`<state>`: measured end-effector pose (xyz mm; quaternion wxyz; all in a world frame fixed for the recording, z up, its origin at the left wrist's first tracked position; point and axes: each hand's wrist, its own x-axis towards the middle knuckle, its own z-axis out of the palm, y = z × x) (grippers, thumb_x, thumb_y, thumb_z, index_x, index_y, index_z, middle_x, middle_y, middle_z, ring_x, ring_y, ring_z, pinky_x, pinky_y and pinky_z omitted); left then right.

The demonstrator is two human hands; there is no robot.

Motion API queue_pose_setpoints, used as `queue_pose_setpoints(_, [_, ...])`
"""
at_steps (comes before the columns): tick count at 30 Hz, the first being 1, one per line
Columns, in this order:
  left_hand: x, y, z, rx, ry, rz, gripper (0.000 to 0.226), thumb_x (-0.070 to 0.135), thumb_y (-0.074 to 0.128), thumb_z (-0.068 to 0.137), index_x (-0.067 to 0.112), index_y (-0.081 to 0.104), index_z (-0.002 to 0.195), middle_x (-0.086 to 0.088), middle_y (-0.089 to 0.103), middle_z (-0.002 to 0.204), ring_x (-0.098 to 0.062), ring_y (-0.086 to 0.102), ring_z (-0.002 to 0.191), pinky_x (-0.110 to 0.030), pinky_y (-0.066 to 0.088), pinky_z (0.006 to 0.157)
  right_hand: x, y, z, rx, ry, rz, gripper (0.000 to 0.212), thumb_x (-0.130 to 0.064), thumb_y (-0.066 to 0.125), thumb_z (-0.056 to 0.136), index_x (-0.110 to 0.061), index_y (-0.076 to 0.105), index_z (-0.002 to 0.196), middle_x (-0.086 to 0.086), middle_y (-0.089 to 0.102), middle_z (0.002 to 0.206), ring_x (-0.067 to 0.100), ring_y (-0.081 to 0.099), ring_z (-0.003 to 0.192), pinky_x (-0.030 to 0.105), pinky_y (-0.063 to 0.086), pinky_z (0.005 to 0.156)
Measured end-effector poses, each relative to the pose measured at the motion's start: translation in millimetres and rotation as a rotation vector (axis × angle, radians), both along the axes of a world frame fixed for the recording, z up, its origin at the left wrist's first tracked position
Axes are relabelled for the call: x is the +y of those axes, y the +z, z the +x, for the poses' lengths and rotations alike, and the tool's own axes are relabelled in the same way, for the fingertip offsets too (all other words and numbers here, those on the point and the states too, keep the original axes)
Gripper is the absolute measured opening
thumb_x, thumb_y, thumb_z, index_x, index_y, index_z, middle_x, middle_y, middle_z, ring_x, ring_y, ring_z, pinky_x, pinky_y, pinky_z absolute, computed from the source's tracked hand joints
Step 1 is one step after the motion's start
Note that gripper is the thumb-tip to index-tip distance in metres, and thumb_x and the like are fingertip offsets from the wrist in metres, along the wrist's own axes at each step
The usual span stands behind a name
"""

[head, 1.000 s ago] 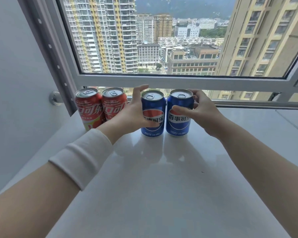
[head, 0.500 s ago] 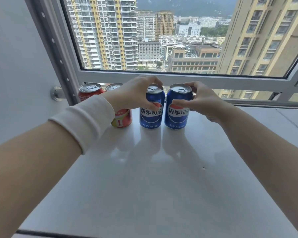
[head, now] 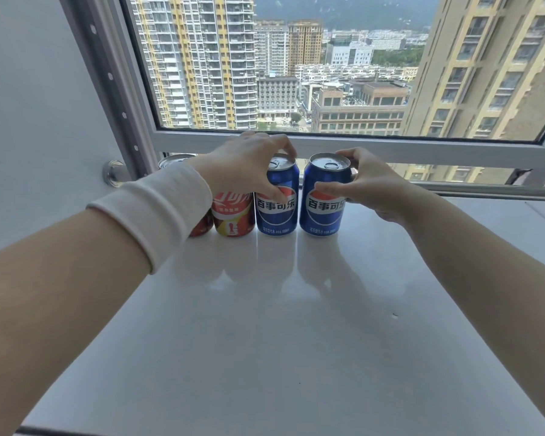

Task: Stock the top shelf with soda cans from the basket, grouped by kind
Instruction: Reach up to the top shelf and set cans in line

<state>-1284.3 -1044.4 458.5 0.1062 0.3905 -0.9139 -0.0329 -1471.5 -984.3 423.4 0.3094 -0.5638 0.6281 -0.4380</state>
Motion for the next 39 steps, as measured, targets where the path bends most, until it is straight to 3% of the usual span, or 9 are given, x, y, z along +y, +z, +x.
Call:
queue_pose_setpoints(5, [1, 1, -3, -0.02, 0.009, 0.03, 0.07, 0.039, 0.074, 0.072, 0.027, 0.039, 0.131, -0.001, 0.045, 0.136, -0.021, 0.035, 0.126, -0.033, 0.035, 0.09, 0, 0, 3, -0.003, 0.014, 0.005, 0.069, -0.015, 0.077, 0.072, -0.01, 0.04, 0.13, -0.005, 0.054, 0.104, 0.006, 0.055, 0.086, 0.025, 0.046, 0.075])
queue_pose_setpoints(12, [1, 2, -2, -0.029, -0.005, 0.055, 0.071, 0.035, 0.075, 0.073, 0.025, 0.038, 0.132, -0.001, 0.043, 0.136, -0.02, 0.031, 0.127, -0.028, 0.028, 0.085, -2, -1, 5, -0.018, 0.002, 0.008, 0.069, -0.012, 0.076, 0.073, -0.009, 0.039, 0.132, -0.007, 0.053, 0.1, 0.015, 0.055, 0.099, 0.028, 0.047, 0.08])
queue_pose_setpoints(16, [4, 0, -2, -0.011, -0.008, 0.071, 0.07, 0.033, 0.074, 0.074, 0.024, 0.038, 0.133, -0.001, 0.042, 0.137, -0.02, 0.029, 0.127, -0.028, 0.029, 0.088, -2, -5, 5, -0.039, -0.007, 0.004, 0.073, -0.013, 0.076, 0.073, -0.01, 0.038, 0.135, 0.002, 0.054, 0.122, 0.017, 0.054, 0.106, 0.03, 0.048, 0.087])
queue_pose_setpoints(20, [6, -4, -1, -0.048, 0.015, 0.05, 0.073, 0.036, 0.07, 0.077, 0.026, 0.031, 0.137, -0.002, 0.037, 0.143, -0.023, 0.027, 0.13, -0.037, 0.028, 0.102, 1, -6, 9, -0.025, -0.013, 0.022, 0.08, -0.016, 0.073, 0.078, -0.013, 0.027, 0.143, 0.001, 0.05, 0.123, 0.015, 0.05, 0.108, 0.025, 0.043, 0.083])
queue_pose_setpoints(22, [12, -6, -1, -0.075, 0.039, 0.048, 0.083, 0.04, 0.068, 0.078, 0.025, 0.021, 0.144, -0.003, 0.024, 0.152, -0.027, 0.015, 0.14, -0.042, 0.02, 0.111, 6, -6, 11, -0.024, -0.023, 0.031, 0.088, -0.017, 0.072, 0.079, -0.011, 0.017, 0.147, 0.002, 0.049, 0.128, 0.011, 0.047, 0.107, 0.021, 0.043, 0.08])
queue_pose_setpoints(26, [39, -9, 1, -0.014, 0.075, -0.084, 0.087, 0.044, 0.06, 0.083, 0.023, 0.006, 0.148, -0.004, -0.001, 0.158, -0.023, -0.003, 0.145, -0.04, 0.002, 0.115, 29, -8, 12, 0.012, -0.106, 0.034, 0.105, -0.033, 0.07, 0.079, -0.009, -0.005, 0.148, 0.008, 0.018, 0.155, 0.019, 0.028, 0.137, 0.028, 0.032, 0.101])
queue_pose_setpoints(31, [90, -18, -3, 0.074, 0.045, -0.243, 0.075, 0.041, 0.053, 0.089, 0.018, 0.013, 0.148, -0.004, 0.004, 0.158, -0.018, 0.0, 0.145, -0.037, 0.0, 0.118, 91, -19, 12, 0.358, -0.148, -0.011, 0.087, -0.036, 0.057, 0.089, -0.003, 0.003, 0.148, 0.011, 0.008, 0.157, 0.02, 0.009, 0.145, 0.03, 0.012, 0.114])
queue_pose_setpoints(35, [150, -29, -16, 0.079, 0.063, -0.223, 0.071, 0.039, 0.05, 0.091, 0.017, 0.014, 0.148, -0.004, 0.01, 0.157, -0.016, 0.005, 0.145, -0.037, 0.004, 0.119, 150, -33, 6, 0.651, -0.105, 0.023, 0.082, -0.041, 0.051, 0.09, -0.005, 0.005, 0.148, 0.011, 0.006, 0.157, 0.026, 0.002, 0.145, 0.043, 0.006, 0.117])
queue_pose_setpoints(39, [224, -50, -32, 0.092, 0.135, -0.173, 0.066, 0.036, 0.051, 0.091, 0.018, 0.02, 0.147, -0.006, 0.015, 0.156, -0.019, 0.009, 0.145, -0.035, 0.005, 0.116, 222, -44, -10, 0.803, -0.082, -0.042, 0.078, -0.042, 0.048, 0.091, -0.008, 0.006, 0.148, 0.012, 0.007, 0.157, 0.03, 0.003, 0.145, 0.045, 0.003, 0.115])
